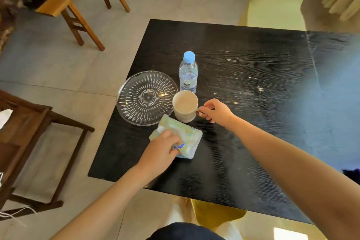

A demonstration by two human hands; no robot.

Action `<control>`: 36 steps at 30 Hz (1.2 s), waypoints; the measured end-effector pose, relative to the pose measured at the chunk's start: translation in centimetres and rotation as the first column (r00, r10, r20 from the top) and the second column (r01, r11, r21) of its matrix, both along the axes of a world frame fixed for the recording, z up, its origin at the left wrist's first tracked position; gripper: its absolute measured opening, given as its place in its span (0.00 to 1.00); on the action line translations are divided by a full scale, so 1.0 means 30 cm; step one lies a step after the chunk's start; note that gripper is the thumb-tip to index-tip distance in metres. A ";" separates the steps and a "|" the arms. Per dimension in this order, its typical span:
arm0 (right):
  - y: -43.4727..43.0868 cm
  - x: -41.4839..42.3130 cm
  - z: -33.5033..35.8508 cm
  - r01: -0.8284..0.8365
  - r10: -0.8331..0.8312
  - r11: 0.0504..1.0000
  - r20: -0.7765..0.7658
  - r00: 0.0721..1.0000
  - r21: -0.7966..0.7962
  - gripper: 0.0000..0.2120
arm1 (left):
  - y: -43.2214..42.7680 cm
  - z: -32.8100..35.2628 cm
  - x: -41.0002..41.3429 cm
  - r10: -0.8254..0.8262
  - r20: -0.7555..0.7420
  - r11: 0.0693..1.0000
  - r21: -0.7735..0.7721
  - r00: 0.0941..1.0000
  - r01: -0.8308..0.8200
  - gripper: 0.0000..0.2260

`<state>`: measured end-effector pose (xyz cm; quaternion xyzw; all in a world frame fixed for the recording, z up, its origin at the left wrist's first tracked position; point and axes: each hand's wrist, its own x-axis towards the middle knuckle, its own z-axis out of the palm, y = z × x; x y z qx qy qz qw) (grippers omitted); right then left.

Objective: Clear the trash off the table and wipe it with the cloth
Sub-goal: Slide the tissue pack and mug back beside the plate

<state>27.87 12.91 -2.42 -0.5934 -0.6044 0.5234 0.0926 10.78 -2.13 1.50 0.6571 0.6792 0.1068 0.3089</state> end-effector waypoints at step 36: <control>-0.042 0.338 -0.166 0.455 -0.456 0.887 -0.003 0.890 -0.082 0.14 | 0.286 -0.246 0.559 0.601 0.340 0.799 -0.272 0.724 -0.536 0.10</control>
